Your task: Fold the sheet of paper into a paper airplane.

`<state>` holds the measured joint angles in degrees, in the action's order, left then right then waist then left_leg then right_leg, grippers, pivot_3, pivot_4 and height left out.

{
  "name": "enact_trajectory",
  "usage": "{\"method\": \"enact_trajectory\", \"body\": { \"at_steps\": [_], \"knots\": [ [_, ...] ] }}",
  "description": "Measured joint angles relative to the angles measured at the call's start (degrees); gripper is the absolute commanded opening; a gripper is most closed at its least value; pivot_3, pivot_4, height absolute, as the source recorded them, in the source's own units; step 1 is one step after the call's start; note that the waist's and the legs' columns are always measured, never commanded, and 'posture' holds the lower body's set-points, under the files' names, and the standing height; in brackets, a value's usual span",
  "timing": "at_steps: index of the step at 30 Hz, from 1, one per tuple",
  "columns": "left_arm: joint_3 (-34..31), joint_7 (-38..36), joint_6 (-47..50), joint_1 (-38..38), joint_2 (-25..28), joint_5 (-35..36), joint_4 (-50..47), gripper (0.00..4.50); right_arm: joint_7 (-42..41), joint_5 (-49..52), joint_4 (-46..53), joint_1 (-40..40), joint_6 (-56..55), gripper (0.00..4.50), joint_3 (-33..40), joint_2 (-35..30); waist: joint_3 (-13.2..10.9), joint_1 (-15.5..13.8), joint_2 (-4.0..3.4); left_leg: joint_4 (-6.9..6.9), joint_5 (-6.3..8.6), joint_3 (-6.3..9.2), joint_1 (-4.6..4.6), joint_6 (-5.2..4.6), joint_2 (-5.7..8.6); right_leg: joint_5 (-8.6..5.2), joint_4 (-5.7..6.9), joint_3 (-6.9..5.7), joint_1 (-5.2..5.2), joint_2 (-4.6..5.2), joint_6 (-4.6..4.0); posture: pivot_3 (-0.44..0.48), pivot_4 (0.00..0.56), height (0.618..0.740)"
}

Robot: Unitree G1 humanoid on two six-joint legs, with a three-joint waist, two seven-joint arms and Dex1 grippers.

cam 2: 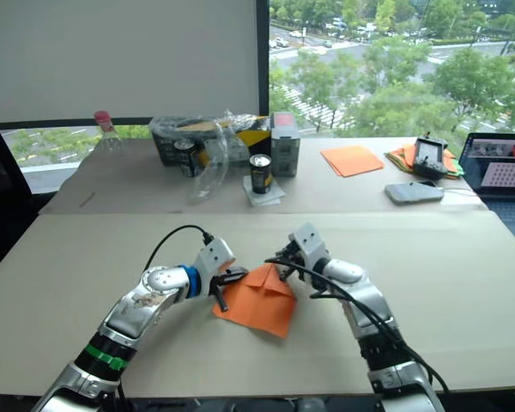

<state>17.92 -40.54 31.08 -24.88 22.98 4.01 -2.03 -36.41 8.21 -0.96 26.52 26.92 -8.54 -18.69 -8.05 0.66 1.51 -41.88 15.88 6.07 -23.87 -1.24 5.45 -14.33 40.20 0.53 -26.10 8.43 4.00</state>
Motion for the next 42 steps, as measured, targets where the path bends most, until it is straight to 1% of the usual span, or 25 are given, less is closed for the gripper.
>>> {"method": "enact_trajectory", "body": {
  "at_steps": [3,7,10,14,18,24,27,30,31,35,38,42],
  "knots": [
    [-0.05,0.20,0.02,-0.03,-0.44,0.01,0.25,0.02,-1.14,-0.27,3.49,-1.96,-1.43,0.00,-1.19,-0.66,0.00,-0.10,0.00,0.00,0.01,0.00,0.01,-0.01,0.01,0.00,-0.03,-0.01,0.04,0.00,0.00,0.000,0.150,0.670],
    [-0.32,0.60,0.18,0.00,-0.91,0.06,0.44,0.02,-1.72,-3.76,2.80,-5.90,-2.81,0.00,-6.50,-1.47,0.00,0.03,0.00,-0.01,0.00,-0.01,0.01,0.00,0.01,0.00,0.00,0.00,0.01,0.00,0.00,0.000,0.150,0.670],
    [-0.35,0.37,0.36,0.00,-0.12,0.06,0.23,0.02,-1.51,-5.88,2.79,-5.16,-3.77,0.00,-7.93,-1.40,0.03,0.17,-0.04,0.00,0.00,-0.02,0.07,0.00,-0.03,0.00,0.01,0.01,0.04,-0.02,0.00,0.000,0.150,0.670],
    [-1.47,-1.30,0.34,1.53,3.46,0.63,-2.05,0.02,-0.74,-7.29,2.78,-4.50,-3.40,0.00,-9.22,-0.51,0.05,0.76,-0.07,0.07,0.00,-0.04,0.07,0.01,-0.07,0.00,0.02,0.03,-0.03,-0.05,0.00,0.000,0.150,0.670],
    [-4.26,-3.90,0.14,5.71,10.19,1.38,-5.76,0.02,-0.46,-7.76,2.72,-4.29,-2.80,0.00,-9.80,-0.32,0.10,1.13,-0.12,0.10,0.01,-0.03,0.14,0.01,-0.09,-0.01,0.02,0.02,0.01,-0.06,-0.02,0.000,0.150,0.670],
    [-6.76,-4.34,0.58,7.67,12.27,3.01,-6.46,0.02,0.43,-6.74,3.30,-5.08,-0.66,0.00,-8.47,1.23,0.11,1.06,-0.12,0.11,0.01,-0.03,0.29,0.01,-0.10,-0.02,0.02,0.02,0.07,-0.07,-0.02,0.000,0.150,0.670],
    [-8.91,-4.28,1.43,7.44,10.55,5.21,-5.26,0.02,1.15,-5.87,4.73,-6.81,0.03,0.00,-7.36,1.93,0.11,0.90,-0.13,0.12,0.01,-0.02,0.26,0.01,-0.11,-0.02,0.02,0.01,0.04,-0.08,-0.02,0.000,0.150,0.670],
    [-10.89,-3.41,2.00,5.17,4.73,8.44,-3.30,0.02,1.90,-5.67,6.47,-8.05,0.86,0.00,-6.64,2.01,0.08,0.21,-0.08,0.00,0.00,-0.01,0.07,0.01,-0.07,-0.01,0.01,-0.03,0.00,-0.06,-0.03,0.000,0.150,0.670],
    [-10.85,-3.47,1.98,4.61,3.92,9.14,-3.34,0.02,2.04,-5.66,6.75,-8.05,1.02,0.00,-6.63,2.06,0.09,0.19,-0.08,0.00,0.00,-0.01,0.07,0.01,-0.06,0.00,0.01,-0.01,0.01,-0.05,-0.03,0.000,0.150,0.670],
    [-8.30,-4.12,1.18,1.08,1.98,9.01,-1.93,0.02,2.61,-5.26,8.81,-9.21,2.36,0.00,-6.58,2.16,0.09,0.16,-0.08,0.03,0.00,-0.02,0.04,0.01,-0.05,-0.01,0.00,0.01,-0.02,-0.04,-0.03,0.000,0.150,0.670],
    [-5.73,-4.95,0.04,0.76,1.35,8.04,0.27,0.02,3.30,-5.14,10.65,-10.12,3.80,0.00,-6.15,2.01,0.08,0.35,-0.07,0.06,0.01,-0.05,0.01,0.01,-0.05,-0.01,0.00,0.03,-0.08,-0.04,-0.03,0.000,0.150,0.670],
    [-2.90,-7.39,-2.15,0.06,1.42,6.52,3.38,0.02,5.89,-5.04,15.26,-13.26,6.65,0.00,-4.30,1.94,0.07,0.08,-0.07,0.05,0.01,-0.04,-0.04,0.01,-0.04,-0.01,-0.02,0.02,-0.08,-0.04,-0.03,0.000,0.150,0.670]
  ]
}}
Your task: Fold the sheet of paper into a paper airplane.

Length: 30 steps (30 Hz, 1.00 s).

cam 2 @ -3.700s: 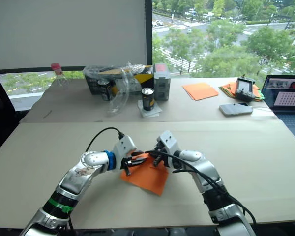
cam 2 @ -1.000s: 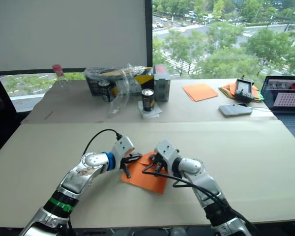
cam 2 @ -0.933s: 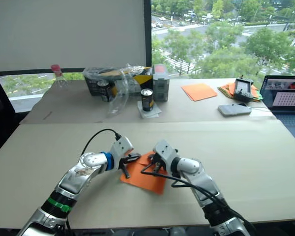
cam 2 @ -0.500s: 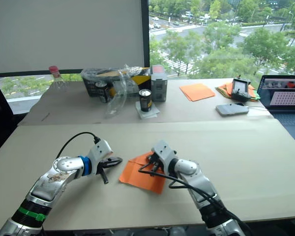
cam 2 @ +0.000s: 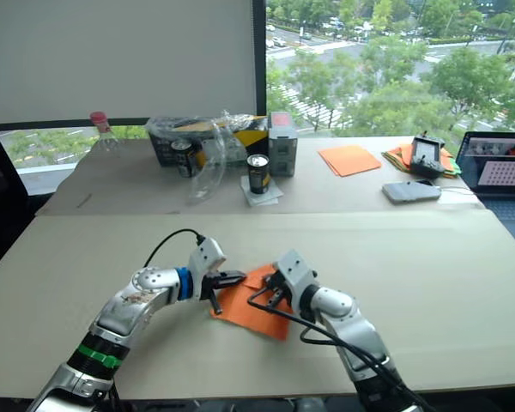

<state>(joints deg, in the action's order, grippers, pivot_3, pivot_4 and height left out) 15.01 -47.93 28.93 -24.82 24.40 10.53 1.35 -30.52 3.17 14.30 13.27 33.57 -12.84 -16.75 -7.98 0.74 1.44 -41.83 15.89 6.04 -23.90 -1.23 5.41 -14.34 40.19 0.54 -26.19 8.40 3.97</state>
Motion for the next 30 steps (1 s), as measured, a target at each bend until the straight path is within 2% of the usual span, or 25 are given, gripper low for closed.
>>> {"method": "enact_trajectory", "body": {
  "at_steps": [7,16,23,30],
  "knots": [
    [2.59,-2.96,-3.14,-2.27,-0.10,-2.03,2.72,0.02,1.45,1.31,9.78,-4.74,4.29,0.00,2.49,-1.52,0.00,-0.10,0.00,0.00,0.01,0.01,0.00,-0.02,0.01,-0.01,-0.03,-0.02,0.03,0.02,0.01,0.000,0.150,0.670],
    [3.43,-4.52,-5.15,-3.01,-0.83,-2.65,4.28,0.02,-1.96,8.01,21.40,-11.30,10.56,0.00,9.97,-10.14,-0.01,-0.34,0.01,0.00,0.01,0.01,0.00,-0.04,0.01,-0.02,-0.07,-0.04,0.08,0.03,0.04,0.000,0.150,0.670],
    [3.54,-4.56,-5.13,-3.06,-1.51,-2.68,4.59,0.02,-4.70,11.51,24.07,-18.56,15.36,0.00,11.31,-17.73,-0.02,-0.65,0.04,-0.01,0.02,0.00,0.00,-0.05,0.00,-0.03,-0.08,-0.04,0.12,0.05,0.05,0.000,0.150,0.670],
    [3.58,-4.40,-5.02,-2.84,-2.05,-2.66,4.41,0.02,-5.28,14.05,25.73,-19.01,17.02,0.00,11.32,-18.59,-0.03,-0.91,0.06,-0.01,0.02,0.01,0.00,-0.06,-0.01,-0.03,-0.12,-0.04,0.13,0.05,0.06,0.000,0.150,0.670]
  ]
}}
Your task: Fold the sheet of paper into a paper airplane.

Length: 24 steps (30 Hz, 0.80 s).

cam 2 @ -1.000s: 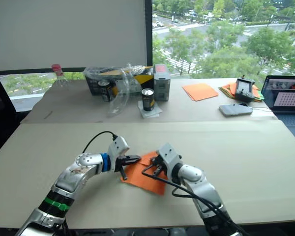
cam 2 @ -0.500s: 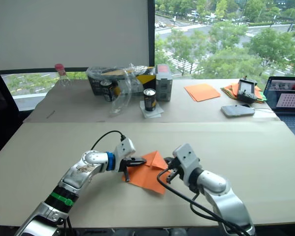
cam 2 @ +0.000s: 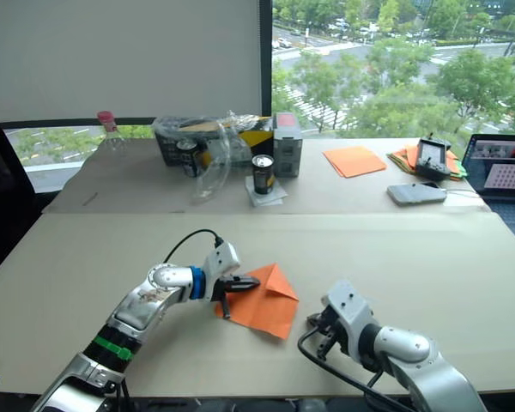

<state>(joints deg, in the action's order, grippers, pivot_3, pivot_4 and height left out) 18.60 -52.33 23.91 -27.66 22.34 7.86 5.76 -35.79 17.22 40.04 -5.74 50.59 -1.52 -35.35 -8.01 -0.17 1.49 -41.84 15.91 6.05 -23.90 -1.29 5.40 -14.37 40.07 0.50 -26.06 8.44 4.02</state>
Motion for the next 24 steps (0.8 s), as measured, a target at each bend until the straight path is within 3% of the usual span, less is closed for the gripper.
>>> {"method": "enact_trajectory", "body": {
  "at_steps": [14,24],
  "knots": [
    [-1.22,2.29,-0.63,0.55,-2.09,0.23,1.36,0.02,2.40,4.24,-4.69,3.61,-0.03,0.00,-0.77,6.73,0.00,-0.38,0.00,-0.01,0.00,0.00,0.02,0.00,0.00,0.01,0.01,0.00,0.00,0.00,-0.01,0.000,0.150,0.670],
    [-3.79,5.78,-2.43,0.28,-5.58,0.55,4.47,0.02,2.66,3.04,-6.71,4.46,-1.29,0.00,-0.16,1.63,-0.02,-0.51,0.03,-0.02,0.00,0.00,0.00,0.00,0.01,0.01,0.01,-0.01,0.00,0.00,-0.01,0.000,0.150,0.670]
  ]
}}
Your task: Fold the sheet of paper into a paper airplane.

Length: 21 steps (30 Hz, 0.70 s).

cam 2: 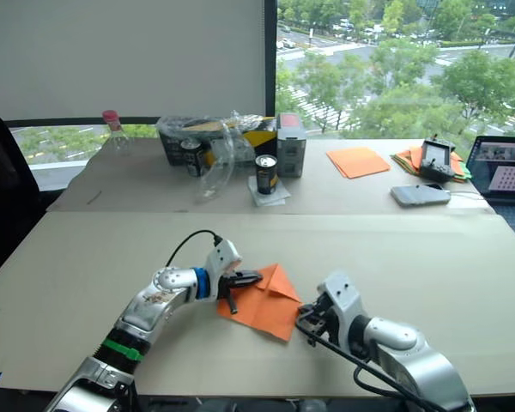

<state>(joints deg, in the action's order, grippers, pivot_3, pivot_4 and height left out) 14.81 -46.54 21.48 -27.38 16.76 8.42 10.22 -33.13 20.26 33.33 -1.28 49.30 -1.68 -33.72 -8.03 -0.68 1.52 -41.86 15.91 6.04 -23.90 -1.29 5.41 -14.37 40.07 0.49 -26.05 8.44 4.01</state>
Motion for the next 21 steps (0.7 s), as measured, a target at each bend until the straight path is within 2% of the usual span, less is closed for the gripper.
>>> {"method": "enact_trajectory", "body": {
  "at_steps": [7,14,21],
  "knots": [
    [1.64,-2.20,-1.16,-1.13,-2.09,0.14,0.01,0.02,-0.34,-1.68,-1.48,0.00,-3.19,0.00,-0.02,-2.93,-0.01,0.01,0.01,-0.02,0.01,-0.01,-0.10,-0.02,0.01,0.00,-0.04,0.00,-0.03,0.01,0.00,0.000,0.150,0.670],
    [3.46,-3.40,-2.06,-2.26,-0.84,-2.24,2.16,0.02,-2.99,-9.03,-3.96,2.23,-12.75,0.00,-6.44,-8.04,-0.02,0.39,0.05,-0.02,0.01,-0.02,-0.05,-0.01,-0.02,0.00,-0.03,-0.02,0.01,0.00,0.00,0.000,0.150,0.670],
    [4.14,-3.85,-4.05,-2.59,-0.10,-3.46,2.64,0.02,-4.35,-9.94,-6.93,5.60,-14.71,0.00,-9.10,-4.86,-0.01,0.58,0.07,-0.02,0.01,-0.01,-0.03,-0.01,-0.03,0.00,-0.03,-0.02,0.01,-0.01,0.00,0.000,0.150,0.670]
  ]
}}
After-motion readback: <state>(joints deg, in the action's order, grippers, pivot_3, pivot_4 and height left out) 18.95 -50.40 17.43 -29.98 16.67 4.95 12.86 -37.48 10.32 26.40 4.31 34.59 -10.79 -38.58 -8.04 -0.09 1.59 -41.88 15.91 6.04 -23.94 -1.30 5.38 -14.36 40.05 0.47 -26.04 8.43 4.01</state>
